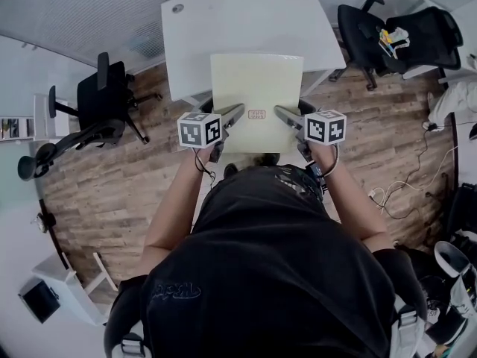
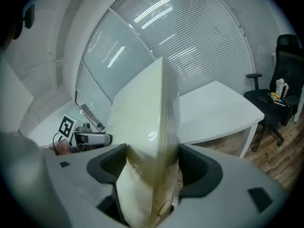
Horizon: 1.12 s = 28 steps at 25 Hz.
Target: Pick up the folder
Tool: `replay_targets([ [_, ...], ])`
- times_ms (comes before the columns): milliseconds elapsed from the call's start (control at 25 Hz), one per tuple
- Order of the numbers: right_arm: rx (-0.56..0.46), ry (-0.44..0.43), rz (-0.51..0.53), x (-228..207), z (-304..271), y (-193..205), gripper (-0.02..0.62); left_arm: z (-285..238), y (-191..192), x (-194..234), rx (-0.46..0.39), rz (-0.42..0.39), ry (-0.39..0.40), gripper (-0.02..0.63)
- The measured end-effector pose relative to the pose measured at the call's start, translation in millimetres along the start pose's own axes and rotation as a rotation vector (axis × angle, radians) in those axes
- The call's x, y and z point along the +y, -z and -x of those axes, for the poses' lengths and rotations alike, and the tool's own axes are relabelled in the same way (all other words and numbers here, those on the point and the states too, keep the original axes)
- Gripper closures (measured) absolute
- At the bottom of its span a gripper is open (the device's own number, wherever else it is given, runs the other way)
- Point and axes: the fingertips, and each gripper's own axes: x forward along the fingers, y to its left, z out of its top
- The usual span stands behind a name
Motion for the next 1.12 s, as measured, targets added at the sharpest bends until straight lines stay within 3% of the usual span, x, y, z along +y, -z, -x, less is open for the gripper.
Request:
replay_targets([
  [680, -0.048, 0.037, 0.002, 107.5, -15.8, 50.9, 0.261, 97.9, 43.0, 40.9, -0.01, -0.028, 0.049, 0.19],
  [1120, -0.07, 0.087, -0.018, 136.5, 0.4, 86.2, 0.261, 125.5, 72.0, 33.5, 0.001, -0.039, 0.09, 0.19],
])
